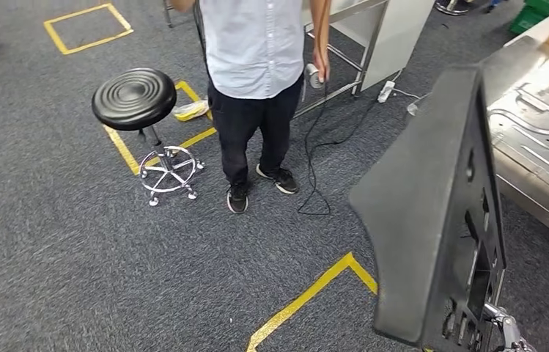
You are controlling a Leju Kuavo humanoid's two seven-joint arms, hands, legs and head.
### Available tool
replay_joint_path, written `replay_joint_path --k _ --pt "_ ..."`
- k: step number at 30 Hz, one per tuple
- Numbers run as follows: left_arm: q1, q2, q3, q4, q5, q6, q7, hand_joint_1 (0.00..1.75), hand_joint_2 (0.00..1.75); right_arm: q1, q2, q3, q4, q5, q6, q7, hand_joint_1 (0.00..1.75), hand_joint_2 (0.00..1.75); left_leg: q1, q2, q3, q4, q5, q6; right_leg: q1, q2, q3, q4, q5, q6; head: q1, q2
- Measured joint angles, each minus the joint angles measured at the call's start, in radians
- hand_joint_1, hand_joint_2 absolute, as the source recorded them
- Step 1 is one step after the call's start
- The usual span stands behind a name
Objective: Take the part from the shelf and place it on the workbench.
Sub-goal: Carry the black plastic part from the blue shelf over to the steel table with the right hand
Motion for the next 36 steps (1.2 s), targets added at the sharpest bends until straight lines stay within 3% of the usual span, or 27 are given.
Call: replay_joint_path --k 2,3,5,7,8,9,11,12,13,15,16,18,19,21,22,24,26,27,28,30,32,34,36 --pt "-0.001 0.000 0.000 0.000 -0.002 0.000 -0.001 0.00 1.75 -0.007 0.000 0.000 0.002 0.002 0.000 0.000 1.75 1.75 -0.006 0.016 0.006 0.004 -0.009 -0.012 0.007 -0.030 0.039 -0.079 0.019 -0.007 -0.002 0.000" --pt "-0.002 0.001 0.000 0.000 -0.002 0.000 -0.001 0.00 1.75 -0.010 0.000 -0.001 0.004 0.003 0.000 0.001 1.75 1.75 -0.008 0.025 0.009 0.004 -0.012 -0.017 0.010 -0.030 0.039 -0.084 0.014 -0.012 -0.003 0.000" --pt "-0.005 0.001 0.000 0.000 -0.004 0.000 -0.001 0.00 1.75 -0.011 0.000 -0.002 0.005 0.004 0.000 0.001 1.75 1.75 -0.007 0.037 0.015 0.002 -0.018 -0.026 0.009 -0.008 0.037 -0.086 0.015 -0.024 -0.004 0.000" --pt "-0.008 0.001 0.000 0.000 -0.005 0.000 -0.001 0.00 1.75 -0.011 0.000 -0.004 0.006 0.006 0.000 0.001 1.75 1.75 -0.002 0.005 0.007 0.033 -0.045 -0.034 0.006 0.012 0.038 -0.090 0.019 -0.037 -0.004 0.000" --pt "-0.008 0.001 0.000 0.000 -0.006 0.000 -0.001 0.00 1.75 -0.012 0.000 -0.005 0.006 0.007 0.000 0.001 1.75 1.75 0.000 -0.020 -0.013 0.077 -0.072 -0.037 0.005 0.021 0.038 -0.092 0.020 -0.043 -0.004 0.000" --pt "-0.008 0.001 0.000 0.000 -0.006 0.000 -0.001 0.00 1.75 -0.013 0.000 -0.006 0.006 0.008 0.000 0.001 1.75 1.75 0.001 -0.044 -0.043 0.141 -0.107 -0.037 0.006 0.030 0.037 -0.092 0.020 -0.048 -0.004 0.000" --pt "-0.004 0.001 0.000 0.000 -0.006 0.000 0.000 0.00 1.75 -0.014 0.000 -0.009 0.007 0.008 0.000 0.001 1.75 1.75 0.001 -0.058 -0.110 0.274 -0.156 -0.035 0.011 0.053 0.036 -0.091 0.020 -0.053 -0.005 0.000" --pt "-0.002 0.001 0.000 0.000 -0.006 0.000 0.000 0.00 1.75 -0.014 0.000 -0.011 0.008 0.008 0.000 0.001 1.75 1.75 0.000 -0.059 -0.129 0.304 -0.154 -0.033 0.013 0.067 0.037 -0.091 0.021 -0.054 -0.005 0.000" --pt "-0.001 0.001 0.001 0.000 -0.006 0.000 0.000 0.00 1.75 -0.015 0.000 -0.012 0.009 0.008 0.000 0.001 1.75 1.75 0.000 -0.061 -0.129 0.294 -0.130 -0.029 0.015 0.080 0.038 -0.090 0.021 -0.054 -0.005 0.000" --pt "0.000 0.002 0.001 0.000 -0.006 0.000 0.000 0.00 1.75 -0.016 0.000 -0.014 0.011 0.008 0.000 0.002 1.75 1.75 -0.003 -0.082 -0.085 0.175 -0.047 -0.016 0.017 0.106 0.041 -0.089 0.021 -0.054 -0.004 0.000" --pt "-0.001 0.003 0.001 0.000 -0.006 0.001 0.000 0.00 1.75 -0.018 0.000 -0.015 0.012 0.008 0.000 0.002 1.75 1.75 -0.003 -0.109 -0.059 0.109 -0.017 -0.008 0.019 0.117 0.040 -0.086 0.021 -0.051 -0.004 0.000" --pt "-0.002 0.004 0.002 0.000 -0.008 0.001 0.000 0.00 1.75 -0.021 0.000 -0.017 0.013 0.006 0.000 0.002 1.75 1.75 -0.006 -0.147 -0.032 0.036 0.005 -0.001 0.016 0.138 0.033 -0.083 0.023 -0.041 -0.004 0.000" --pt "-0.003 0.005 0.002 0.000 -0.011 0.001 0.000 0.00 1.75 -0.021 0.000 -0.018 0.014 0.004 0.000 0.002 1.75 1.75 -0.008 -0.150 -0.030 0.028 0.004 0.000 0.013 0.148 0.029 -0.084 0.026 -0.034 -0.004 0.000" --pt "-0.005 0.004 0.002 0.000 -0.015 0.001 -0.001 0.00 1.75 -0.017 0.000 -0.020 0.014 -0.001 0.000 0.002 1.75 1.75 -0.006 -0.129 -0.023 0.014 0.011 0.006 0.011 0.159 0.025 -0.086 0.029 -0.020 -0.004 0.000" --pt "-0.005 0.003 0.002 0.000 -0.015 0.001 -0.001 0.00 1.75 -0.015 0.000 -0.022 0.013 -0.004 0.000 0.002 1.75 1.75 -0.002 -0.116 -0.020 0.007 0.016 0.012 0.013 0.144 0.020 -0.075 0.021 -0.015 -0.002 0.000" --pt "-0.006 0.001 0.002 0.000 -0.016 0.001 -0.002 0.00 1.75 -0.015 0.000 -0.024 0.013 -0.007 0.000 0.002 1.75 1.75 0.001 -0.089 -0.017 -0.003 0.023 0.021 0.015 0.090 -0.016 0.004 -0.030 -0.007 0.002 0.000" --pt "-0.003 0.001 0.002 0.000 -0.016 0.002 -0.002 0.00 1.75 -0.016 -0.001 -0.025 0.014 -0.009 0.000 0.002 1.75 1.75 0.000 -0.061 -0.018 -0.004 0.022 0.024 0.011 0.058 -0.075 0.129 -0.089 0.002 0.004 0.000" --pt "-0.002 0.001 0.002 0.000 -0.016 0.002 -0.002 0.00 1.75 -0.015 -0.001 -0.026 0.015 -0.010 0.000 0.001 1.75 1.75 -0.001 -0.046 -0.018 -0.003 0.020 0.024 0.007 0.052 -0.092 0.166 -0.098 0.006 0.004 0.000" --pt "-0.002 0.002 0.002 0.000 -0.016 0.002 -0.002 0.00 1.75 -0.015 -0.001 -0.026 0.016 -0.011 0.000 0.001 1.75 1.75 -0.001 -0.032 -0.016 -0.003 0.018 0.022 0.004 0.047 -0.092 0.169 -0.089 0.009 0.004 0.000" --pt "-0.003 0.002 0.002 0.000 -0.016 0.002 -0.003 0.00 1.75 -0.015 -0.001 -0.027 0.016 -0.013 0.000 0.001 1.75 1.75 -0.001 -0.009 -0.010 -0.002 0.013 0.017 0.000 0.027 -0.031 0.064 -0.028 0.010 0.004 0.000" --pt "-0.004 0.001 0.002 0.000 -0.016 0.002 -0.003 0.00 1.75 -0.017 -0.001 -0.027 0.016 -0.013 0.000 0.001 1.75 1.75 -0.006 0.009 -0.001 -0.001 0.005 0.008 0.007 -0.015 0.039 -0.063 0.014 0.000 0.004 0.000" --pt "-0.006 0.002 0.002 0.000 -0.014 0.002 -0.006 0.00 1.75 -0.019 -0.001 -0.028 0.017 -0.013 0.000 0.001 1.75 1.75 -0.011 0.025 0.005 0.000 -0.001 -0.003 0.015 -0.028 0.057 -0.103 0.017 -0.012 0.003 0.000" --pt "-0.010 0.002 0.003 0.000 -0.009 0.001 -0.010 0.00 1.75 -0.020 -0.001 -0.029 0.017 -0.012 0.000 0.001 1.75 1.75 -0.009 0.034 0.009 0.001 -0.007 -0.013 0.014 -0.006 0.054 -0.106 0.021 -0.023 0.003 0.000"
